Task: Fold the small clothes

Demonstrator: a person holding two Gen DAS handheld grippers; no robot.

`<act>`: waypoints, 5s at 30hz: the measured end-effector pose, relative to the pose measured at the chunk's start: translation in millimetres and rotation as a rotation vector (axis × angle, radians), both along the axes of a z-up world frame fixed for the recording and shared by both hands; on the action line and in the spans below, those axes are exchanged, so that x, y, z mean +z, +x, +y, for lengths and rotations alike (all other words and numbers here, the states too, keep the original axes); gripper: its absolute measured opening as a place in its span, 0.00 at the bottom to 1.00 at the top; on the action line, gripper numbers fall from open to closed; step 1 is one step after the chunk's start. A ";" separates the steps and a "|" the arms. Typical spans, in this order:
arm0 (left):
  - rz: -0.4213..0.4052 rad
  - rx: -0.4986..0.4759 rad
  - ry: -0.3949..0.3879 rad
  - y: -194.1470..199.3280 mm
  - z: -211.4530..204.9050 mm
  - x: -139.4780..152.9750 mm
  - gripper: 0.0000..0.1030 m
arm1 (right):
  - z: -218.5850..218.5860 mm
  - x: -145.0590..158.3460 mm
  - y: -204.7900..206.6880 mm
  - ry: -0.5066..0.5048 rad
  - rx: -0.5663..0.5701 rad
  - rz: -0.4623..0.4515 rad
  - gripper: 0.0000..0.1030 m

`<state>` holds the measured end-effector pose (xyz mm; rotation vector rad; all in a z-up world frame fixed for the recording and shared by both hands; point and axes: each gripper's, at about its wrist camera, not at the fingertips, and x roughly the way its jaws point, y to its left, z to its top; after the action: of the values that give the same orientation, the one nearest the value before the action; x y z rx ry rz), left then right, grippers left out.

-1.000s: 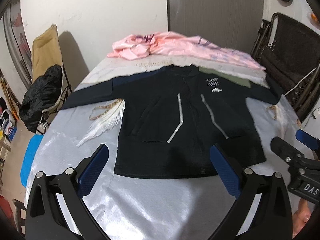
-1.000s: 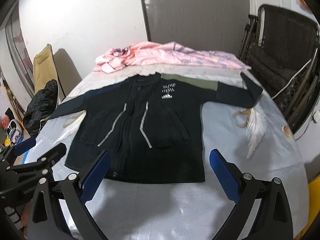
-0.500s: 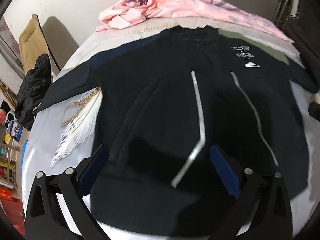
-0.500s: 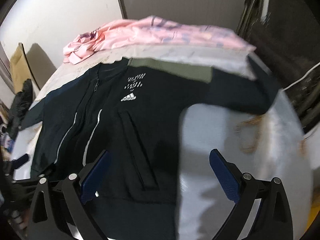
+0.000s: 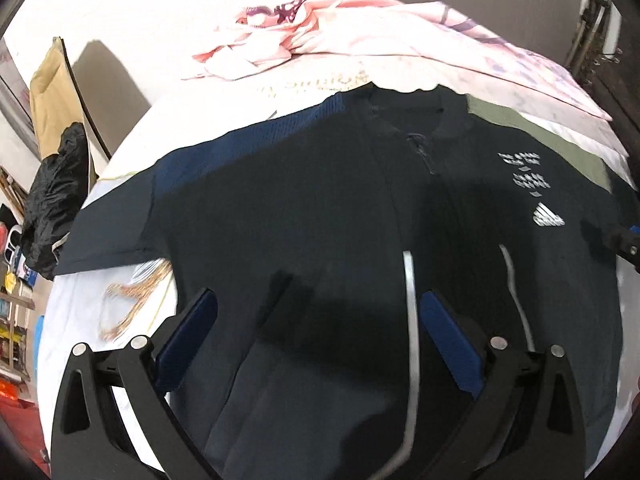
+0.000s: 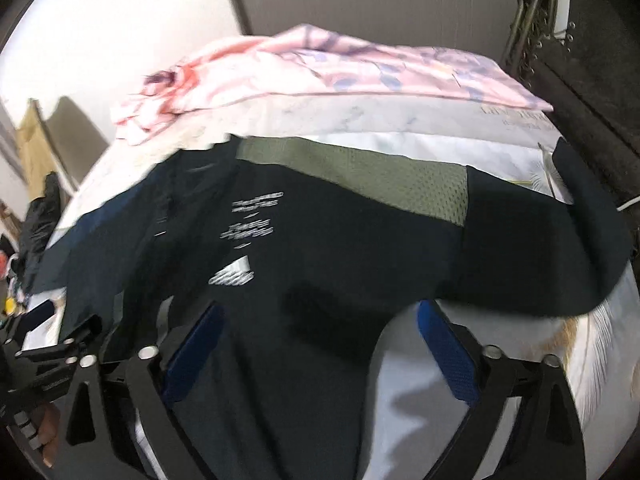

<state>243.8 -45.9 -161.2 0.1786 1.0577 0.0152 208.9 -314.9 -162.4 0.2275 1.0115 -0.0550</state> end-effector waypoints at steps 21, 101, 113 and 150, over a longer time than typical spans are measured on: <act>-0.027 0.061 -0.148 23.8 37.8 -28.8 0.96 | -238.3 33.0 -57.6 0.134 -0.488 -0.146 0.67; 0.007 0.377 0.042 54.6 257.7 -14.2 0.96 | 68.8 -12.6 -63.1 -0.161 0.201 -0.076 0.59; -0.033 -0.044 -0.171 -11.3 93.3 16.0 0.96 | 63.4 -5.5 -58.4 -0.103 0.153 -0.071 0.63; -0.042 -0.116 -0.120 8.1 -37.3 -27.2 0.96 | -307.8 -41.1 -153.9 0.630 -0.847 -0.333 0.37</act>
<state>251.9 -83.2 -188.4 0.1299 1.0022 -0.1484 55.0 -622.7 -203.5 1.1936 0.5158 -0.4544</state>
